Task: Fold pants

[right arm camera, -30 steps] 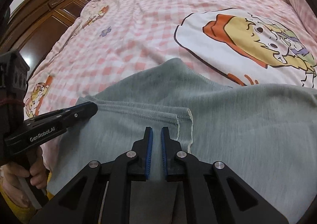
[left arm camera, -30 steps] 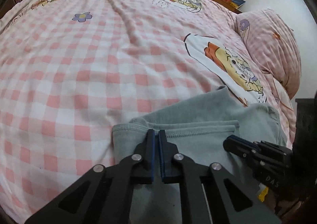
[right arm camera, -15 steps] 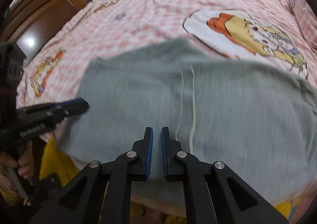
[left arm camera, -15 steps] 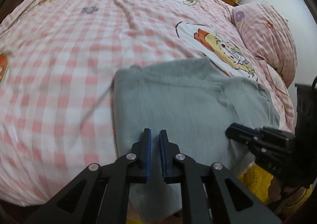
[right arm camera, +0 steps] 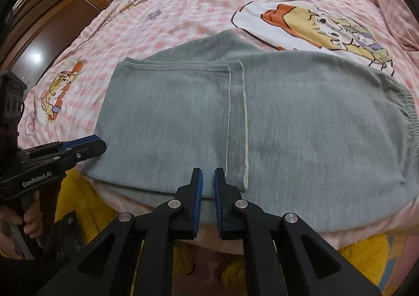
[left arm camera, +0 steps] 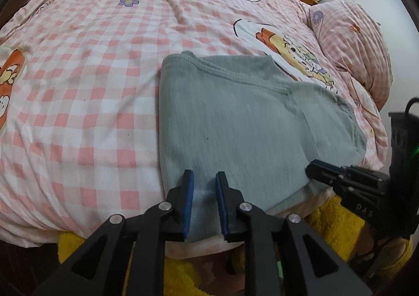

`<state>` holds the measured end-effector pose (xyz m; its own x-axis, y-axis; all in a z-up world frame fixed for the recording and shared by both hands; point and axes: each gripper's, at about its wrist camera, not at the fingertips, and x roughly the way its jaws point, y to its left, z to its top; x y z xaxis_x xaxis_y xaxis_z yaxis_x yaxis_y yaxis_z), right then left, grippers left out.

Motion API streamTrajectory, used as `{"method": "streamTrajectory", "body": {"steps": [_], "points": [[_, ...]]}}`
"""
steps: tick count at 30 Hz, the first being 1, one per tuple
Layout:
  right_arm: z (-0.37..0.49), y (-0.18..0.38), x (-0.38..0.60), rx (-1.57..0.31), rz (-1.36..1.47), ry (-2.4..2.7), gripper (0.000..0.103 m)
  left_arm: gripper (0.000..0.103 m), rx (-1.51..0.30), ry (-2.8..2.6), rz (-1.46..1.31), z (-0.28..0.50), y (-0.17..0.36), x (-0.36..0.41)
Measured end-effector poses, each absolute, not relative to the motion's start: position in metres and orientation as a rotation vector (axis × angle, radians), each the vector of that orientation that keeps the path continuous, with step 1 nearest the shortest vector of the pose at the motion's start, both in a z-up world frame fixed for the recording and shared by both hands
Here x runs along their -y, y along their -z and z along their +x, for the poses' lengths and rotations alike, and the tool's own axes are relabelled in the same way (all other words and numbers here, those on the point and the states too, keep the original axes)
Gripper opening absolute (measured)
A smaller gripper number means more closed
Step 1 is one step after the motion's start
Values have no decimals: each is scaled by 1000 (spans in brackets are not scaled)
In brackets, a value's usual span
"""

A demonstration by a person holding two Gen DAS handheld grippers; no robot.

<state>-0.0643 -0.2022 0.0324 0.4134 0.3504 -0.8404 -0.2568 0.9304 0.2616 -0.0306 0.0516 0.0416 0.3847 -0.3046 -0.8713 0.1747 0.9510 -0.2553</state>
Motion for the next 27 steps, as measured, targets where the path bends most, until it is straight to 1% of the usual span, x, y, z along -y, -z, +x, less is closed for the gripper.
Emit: {"method": "streamTrajectory", "body": {"steps": [2,4,6,7,10,13,17,19,20,21,22,27], "points": [[-66,-37,200,-1071,90,-384,10,18,-1140,302,-132,-31,-41,-52],[-67,-40,200,-1062,94,-383,13,19,-1140,303,-131,-31,-42,-52],[-66,-42,201,-1052,100,-375,22,22,-1142,310,-132,-32,-41,-52],[-66,-43,201,-1049,104,-370,24,23,-1143,310,-133,-32,-41,-52],[-63,-39,203,-1059,114,-357,24,26,-1144,311,-133,-32,-41,-51],[-61,-27,204,-1102,104,-350,25,32,-1145,321,-130,-34,-42,-50],[-64,-24,206,-1104,100,-361,25,44,-1148,331,-119,-41,-45,-48],[-65,-22,208,-1107,111,-364,25,48,-1147,334,-112,-47,-47,-50],[-66,-22,209,-1108,118,-364,25,51,-1146,332,-110,-49,-47,-50],[-66,-21,210,-1109,126,-364,25,58,-1146,321,-103,-52,-48,-51],[-67,-21,210,-1109,132,-365,25,61,-1147,306,-94,-53,-47,-52],[-70,-27,211,-1103,134,-367,25,62,-1151,266,-119,-58,-47,-64]]}}
